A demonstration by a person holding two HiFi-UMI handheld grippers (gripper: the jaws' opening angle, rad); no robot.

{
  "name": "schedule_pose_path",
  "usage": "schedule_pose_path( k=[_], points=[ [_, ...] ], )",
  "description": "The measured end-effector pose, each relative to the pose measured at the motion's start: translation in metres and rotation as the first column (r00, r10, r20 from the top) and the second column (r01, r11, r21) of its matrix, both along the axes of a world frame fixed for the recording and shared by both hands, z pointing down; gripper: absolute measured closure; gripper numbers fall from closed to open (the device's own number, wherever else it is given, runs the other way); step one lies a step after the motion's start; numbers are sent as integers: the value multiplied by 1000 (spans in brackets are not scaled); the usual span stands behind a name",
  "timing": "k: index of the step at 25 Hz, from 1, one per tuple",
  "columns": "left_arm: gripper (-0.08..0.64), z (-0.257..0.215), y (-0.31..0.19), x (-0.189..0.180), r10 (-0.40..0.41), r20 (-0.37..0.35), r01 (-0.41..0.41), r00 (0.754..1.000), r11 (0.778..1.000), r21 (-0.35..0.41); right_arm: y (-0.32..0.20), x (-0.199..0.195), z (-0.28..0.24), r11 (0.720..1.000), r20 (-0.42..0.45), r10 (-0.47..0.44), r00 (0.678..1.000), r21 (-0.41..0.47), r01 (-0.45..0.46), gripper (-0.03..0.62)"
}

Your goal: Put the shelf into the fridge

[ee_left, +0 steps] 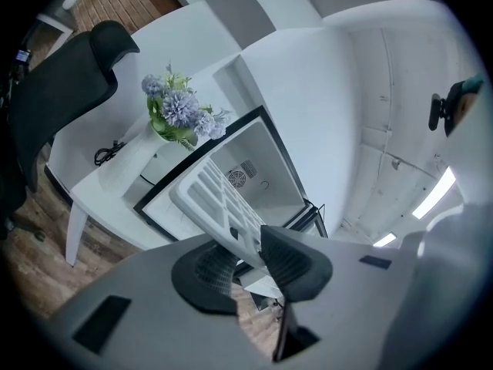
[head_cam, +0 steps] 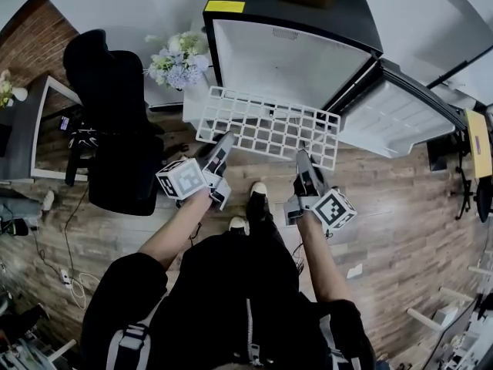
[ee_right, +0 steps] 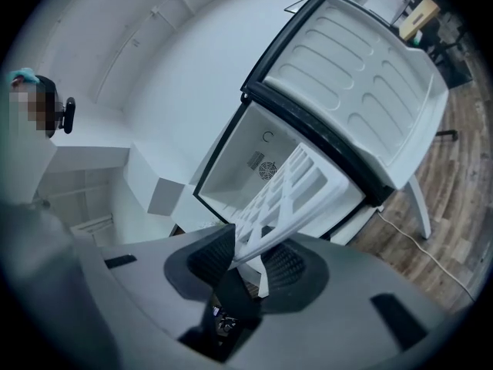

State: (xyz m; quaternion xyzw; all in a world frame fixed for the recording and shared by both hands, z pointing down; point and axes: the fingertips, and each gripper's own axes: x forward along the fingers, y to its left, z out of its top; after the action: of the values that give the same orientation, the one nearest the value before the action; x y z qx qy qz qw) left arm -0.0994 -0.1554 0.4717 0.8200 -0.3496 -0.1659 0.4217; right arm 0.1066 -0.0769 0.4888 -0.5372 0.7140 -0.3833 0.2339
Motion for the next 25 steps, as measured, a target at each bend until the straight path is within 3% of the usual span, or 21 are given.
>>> schedule_pose_path(
  k=[10, 25],
  points=[
    [456, 8, -53, 27, -2, 3, 2, 1000, 1000, -28, -58, 27, -1, 999, -10, -30, 999, -18, 30, 476],
    [456, 29, -89, 43, -1, 16, 2, 1000, 997, -83, -94, 40, 19, 996, 16, -53, 998, -75, 54, 474]
  ],
)
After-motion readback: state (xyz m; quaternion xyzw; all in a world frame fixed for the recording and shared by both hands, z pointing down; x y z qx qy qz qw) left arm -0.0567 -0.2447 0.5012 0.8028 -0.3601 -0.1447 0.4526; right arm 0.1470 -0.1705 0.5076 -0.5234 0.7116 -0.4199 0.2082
